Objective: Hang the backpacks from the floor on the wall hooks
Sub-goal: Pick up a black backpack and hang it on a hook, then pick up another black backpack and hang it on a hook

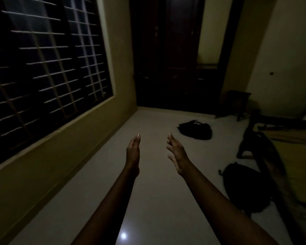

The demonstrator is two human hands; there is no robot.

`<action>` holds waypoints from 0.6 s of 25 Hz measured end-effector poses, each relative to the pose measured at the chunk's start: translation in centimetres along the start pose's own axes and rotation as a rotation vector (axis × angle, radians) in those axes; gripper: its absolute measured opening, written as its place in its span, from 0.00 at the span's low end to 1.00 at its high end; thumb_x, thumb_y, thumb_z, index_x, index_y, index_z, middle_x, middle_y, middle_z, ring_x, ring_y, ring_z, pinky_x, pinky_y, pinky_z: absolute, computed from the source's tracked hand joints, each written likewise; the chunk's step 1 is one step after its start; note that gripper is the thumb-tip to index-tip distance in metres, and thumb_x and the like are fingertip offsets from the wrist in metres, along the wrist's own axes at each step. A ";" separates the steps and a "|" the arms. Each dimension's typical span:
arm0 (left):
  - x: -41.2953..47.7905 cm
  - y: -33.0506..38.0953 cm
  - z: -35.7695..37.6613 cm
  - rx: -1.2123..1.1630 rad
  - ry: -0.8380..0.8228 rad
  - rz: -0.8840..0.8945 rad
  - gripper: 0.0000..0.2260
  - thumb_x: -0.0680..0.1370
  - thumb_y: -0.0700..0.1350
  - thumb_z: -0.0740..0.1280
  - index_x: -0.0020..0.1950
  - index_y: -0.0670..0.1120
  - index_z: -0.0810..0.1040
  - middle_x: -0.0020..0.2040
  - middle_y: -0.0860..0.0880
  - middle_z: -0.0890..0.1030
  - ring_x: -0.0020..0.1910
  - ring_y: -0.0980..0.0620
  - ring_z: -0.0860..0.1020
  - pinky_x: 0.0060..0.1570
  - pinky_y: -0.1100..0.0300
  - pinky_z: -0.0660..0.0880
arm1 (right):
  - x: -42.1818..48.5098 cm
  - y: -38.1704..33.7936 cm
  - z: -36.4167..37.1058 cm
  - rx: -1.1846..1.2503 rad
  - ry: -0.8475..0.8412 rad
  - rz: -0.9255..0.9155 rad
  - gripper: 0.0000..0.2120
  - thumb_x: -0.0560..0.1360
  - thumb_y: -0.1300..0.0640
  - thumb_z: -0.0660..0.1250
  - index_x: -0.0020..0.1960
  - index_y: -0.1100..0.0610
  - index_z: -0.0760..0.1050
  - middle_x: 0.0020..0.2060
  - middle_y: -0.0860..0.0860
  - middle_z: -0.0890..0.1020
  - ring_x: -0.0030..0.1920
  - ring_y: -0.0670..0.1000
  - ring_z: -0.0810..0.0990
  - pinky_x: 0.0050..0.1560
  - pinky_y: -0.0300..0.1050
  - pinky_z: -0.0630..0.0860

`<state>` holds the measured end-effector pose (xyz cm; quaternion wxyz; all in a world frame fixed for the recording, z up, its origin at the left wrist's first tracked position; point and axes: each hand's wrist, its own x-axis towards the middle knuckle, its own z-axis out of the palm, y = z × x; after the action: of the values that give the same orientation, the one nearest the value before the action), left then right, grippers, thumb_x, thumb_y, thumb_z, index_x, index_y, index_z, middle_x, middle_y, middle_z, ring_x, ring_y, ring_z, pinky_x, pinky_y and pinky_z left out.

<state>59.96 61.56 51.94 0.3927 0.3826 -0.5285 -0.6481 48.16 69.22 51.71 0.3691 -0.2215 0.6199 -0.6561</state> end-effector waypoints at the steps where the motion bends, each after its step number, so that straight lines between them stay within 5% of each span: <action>1: 1.2 -0.8 2.8 0.004 -0.046 -0.018 0.23 0.80 0.53 0.56 0.72 0.46 0.66 0.74 0.48 0.67 0.73 0.49 0.63 0.71 0.53 0.57 | 1.3 0.1 -2.7 0.008 0.040 0.008 0.29 0.76 0.39 0.57 0.71 0.53 0.62 0.71 0.52 0.67 0.68 0.52 0.68 0.66 0.51 0.64; 10: 15.2 -6.7 21.2 0.027 -0.296 -0.145 0.22 0.80 0.52 0.55 0.73 0.45 0.65 0.74 0.47 0.67 0.73 0.49 0.64 0.71 0.54 0.57 | 15.6 -0.1 -16.5 0.074 0.317 0.101 0.28 0.75 0.38 0.57 0.70 0.51 0.63 0.69 0.51 0.68 0.64 0.49 0.69 0.61 0.47 0.65; 15: 21.2 -10.6 30.5 0.055 -0.432 -0.246 0.22 0.80 0.52 0.56 0.72 0.46 0.66 0.73 0.47 0.68 0.72 0.49 0.64 0.64 0.59 0.58 | 21.4 0.5 -22.9 0.084 0.465 0.168 0.22 0.75 0.39 0.58 0.66 0.48 0.68 0.56 0.43 0.71 0.58 0.46 0.72 0.56 0.42 0.67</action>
<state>22.64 55.31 44.25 0.1779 0.3072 -0.5672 -0.7431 17.67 67.86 44.60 0.2785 0.0031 0.6766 -0.6817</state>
